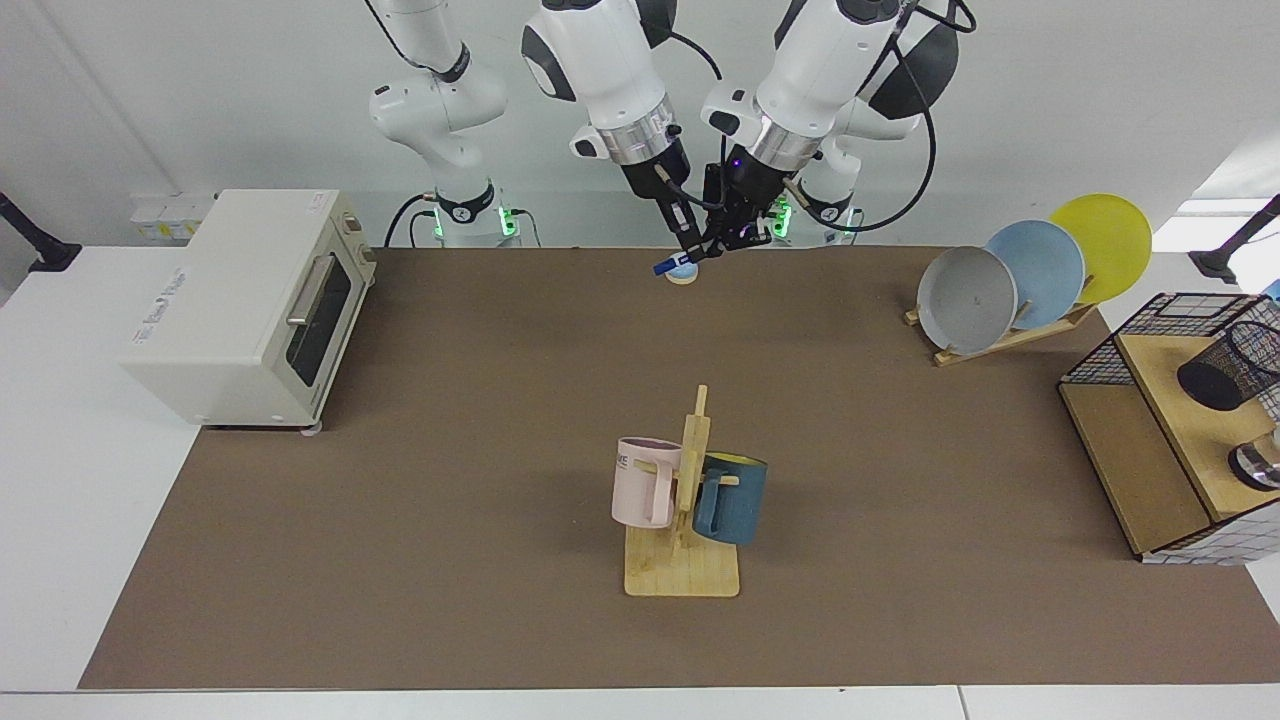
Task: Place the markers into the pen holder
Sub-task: 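Close the left gripper on the marker while the right gripper opens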
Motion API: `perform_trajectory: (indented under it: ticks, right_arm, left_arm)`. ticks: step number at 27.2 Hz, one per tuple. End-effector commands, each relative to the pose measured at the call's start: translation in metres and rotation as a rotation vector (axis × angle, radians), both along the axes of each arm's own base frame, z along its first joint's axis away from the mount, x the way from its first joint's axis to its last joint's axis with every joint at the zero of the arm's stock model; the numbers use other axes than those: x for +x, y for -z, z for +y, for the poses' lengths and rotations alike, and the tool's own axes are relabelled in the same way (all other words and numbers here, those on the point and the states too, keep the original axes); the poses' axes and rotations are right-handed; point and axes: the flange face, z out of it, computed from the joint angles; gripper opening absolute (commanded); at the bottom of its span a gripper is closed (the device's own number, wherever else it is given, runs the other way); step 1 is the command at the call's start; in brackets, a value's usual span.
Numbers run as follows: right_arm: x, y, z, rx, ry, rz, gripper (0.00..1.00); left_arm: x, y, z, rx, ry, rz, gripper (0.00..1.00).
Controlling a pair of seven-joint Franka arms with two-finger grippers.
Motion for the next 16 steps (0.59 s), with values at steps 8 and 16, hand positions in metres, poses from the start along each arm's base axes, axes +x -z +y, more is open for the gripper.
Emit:
perform_trajectory:
  ticks: [8, 16]
  right_arm:
    - [0.0107, -0.0068, -0.0042, 0.028, 0.034, -0.003, 0.05]
    - [0.0132, -0.0078, -0.0079, 0.031, 0.041, -0.004, 0.79]
  left_arm:
    - [-0.0067, 0.0021, 0.0017, 0.019, -0.028, 0.003, 0.00]
    - [-0.0048, 0.0006, 0.0043, 0.017, -0.038, 0.002, 0.00]
